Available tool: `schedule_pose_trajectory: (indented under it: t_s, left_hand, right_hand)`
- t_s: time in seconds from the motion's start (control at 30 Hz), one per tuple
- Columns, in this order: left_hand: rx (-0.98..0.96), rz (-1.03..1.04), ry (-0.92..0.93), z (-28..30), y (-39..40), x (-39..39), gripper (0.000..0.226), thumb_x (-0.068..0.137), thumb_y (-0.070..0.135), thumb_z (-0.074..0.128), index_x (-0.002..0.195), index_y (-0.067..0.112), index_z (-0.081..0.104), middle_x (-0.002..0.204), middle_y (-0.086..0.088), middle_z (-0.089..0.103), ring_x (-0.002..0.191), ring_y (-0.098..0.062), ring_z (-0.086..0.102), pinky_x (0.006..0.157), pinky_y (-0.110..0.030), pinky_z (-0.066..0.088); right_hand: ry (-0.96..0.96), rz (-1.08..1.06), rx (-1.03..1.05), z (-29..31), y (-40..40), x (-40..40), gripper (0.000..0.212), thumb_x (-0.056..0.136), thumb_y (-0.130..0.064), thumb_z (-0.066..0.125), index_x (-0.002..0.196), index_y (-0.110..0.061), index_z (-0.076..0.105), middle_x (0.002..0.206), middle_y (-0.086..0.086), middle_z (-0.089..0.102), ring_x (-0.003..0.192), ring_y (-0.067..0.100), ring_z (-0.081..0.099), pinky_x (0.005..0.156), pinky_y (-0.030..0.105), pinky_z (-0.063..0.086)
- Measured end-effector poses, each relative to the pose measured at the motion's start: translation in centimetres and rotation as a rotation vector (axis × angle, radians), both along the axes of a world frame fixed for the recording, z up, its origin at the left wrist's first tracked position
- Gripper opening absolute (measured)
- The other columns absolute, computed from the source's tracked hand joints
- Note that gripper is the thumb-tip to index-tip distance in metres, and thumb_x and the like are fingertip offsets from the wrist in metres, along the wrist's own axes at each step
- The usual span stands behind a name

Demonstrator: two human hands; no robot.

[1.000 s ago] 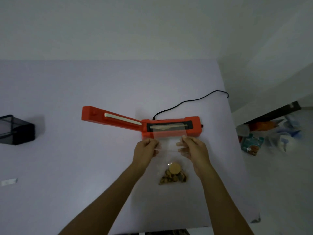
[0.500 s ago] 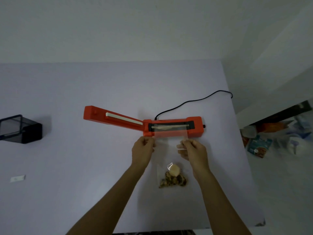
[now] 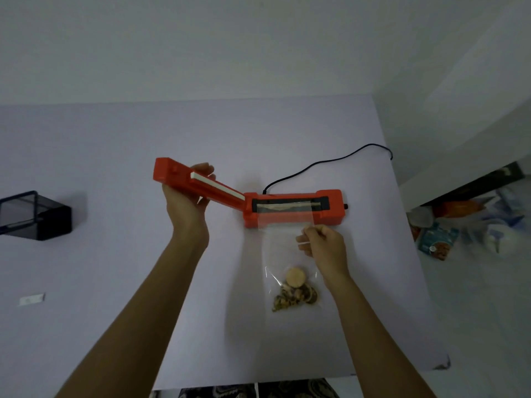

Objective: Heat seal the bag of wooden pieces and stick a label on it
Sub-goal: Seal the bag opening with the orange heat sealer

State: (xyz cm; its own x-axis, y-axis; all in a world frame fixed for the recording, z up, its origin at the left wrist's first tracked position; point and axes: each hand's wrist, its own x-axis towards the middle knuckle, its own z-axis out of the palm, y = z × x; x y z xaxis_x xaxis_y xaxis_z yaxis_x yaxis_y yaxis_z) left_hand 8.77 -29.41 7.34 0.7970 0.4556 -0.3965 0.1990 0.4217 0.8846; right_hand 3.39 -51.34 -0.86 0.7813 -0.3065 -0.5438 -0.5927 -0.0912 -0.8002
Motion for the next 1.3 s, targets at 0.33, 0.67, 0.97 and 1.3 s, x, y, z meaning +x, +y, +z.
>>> schedule_pose_trajectory:
  t_s: [0.33, 0.67, 0.97, 1.3]
  left_hand:
    - [-0.042, -0.247, -0.128, -0.1, -0.3, -1.8, 0.053, 0.077, -0.005, 0.028, 0.116, 0.011, 0.060, 0.120, -0.008, 0.065, 0.121, -0.021, 0.057, 0.104, -0.041, 0.045]
    - [0.069, -0.572, -0.101, 0.3, 2.3, -0.8, 0.052, 0.072, -0.001, 0.042, 0.121, 0.008, 0.058, 0.128, -0.008, 0.062, 0.121, -0.019, 0.058, 0.101, -0.035, 0.048]
    - [0.113, -0.678, -0.085, 0.4, 2.2, -0.4, 0.046, 0.085, -0.015, 0.042, 0.114, 0.013, 0.064, 0.129, -0.004, 0.062, 0.121, -0.018, 0.058, 0.105, -0.038, 0.044]
    - [0.288, -0.857, -0.122, 2.1, 0.8, 0.4, 0.042, 0.082, -0.010, 0.063, 0.120, 0.007, 0.062, 0.123, 0.006, 0.067, 0.118, -0.008, 0.059, 0.091, -0.017, 0.050]
  right_hand:
    - [0.046, 0.000, 0.082, 0.4, -0.3, 0.5, 0.013, 0.088, -0.027, 0.066, 0.087, -0.014, 0.069, 0.087, 0.005, 0.075, 0.066, 0.010, 0.065, 0.071, 0.028, 0.051]
    - [0.228, 0.080, 0.206, 1.4, -0.1, 1.7, 0.018, 0.090, -0.027, 0.062, 0.095, -0.012, 0.071, 0.082, -0.001, 0.075, 0.070, 0.005, 0.063, 0.070, 0.024, 0.041]
    - [0.362, 0.134, 0.208, 1.4, -0.6, 2.7, 0.017, 0.086, -0.034, 0.064, 0.085, -0.019, 0.072, 0.083, -0.006, 0.077, 0.076, 0.010, 0.061, 0.070, 0.030, 0.036]
    - [0.362, 0.126, 0.203, 1.3, -0.7, 2.6, 0.020, 0.087, -0.033, 0.062, 0.093, -0.017, 0.073, 0.086, -0.006, 0.077, 0.082, 0.012, 0.063, 0.080, 0.033, 0.038]
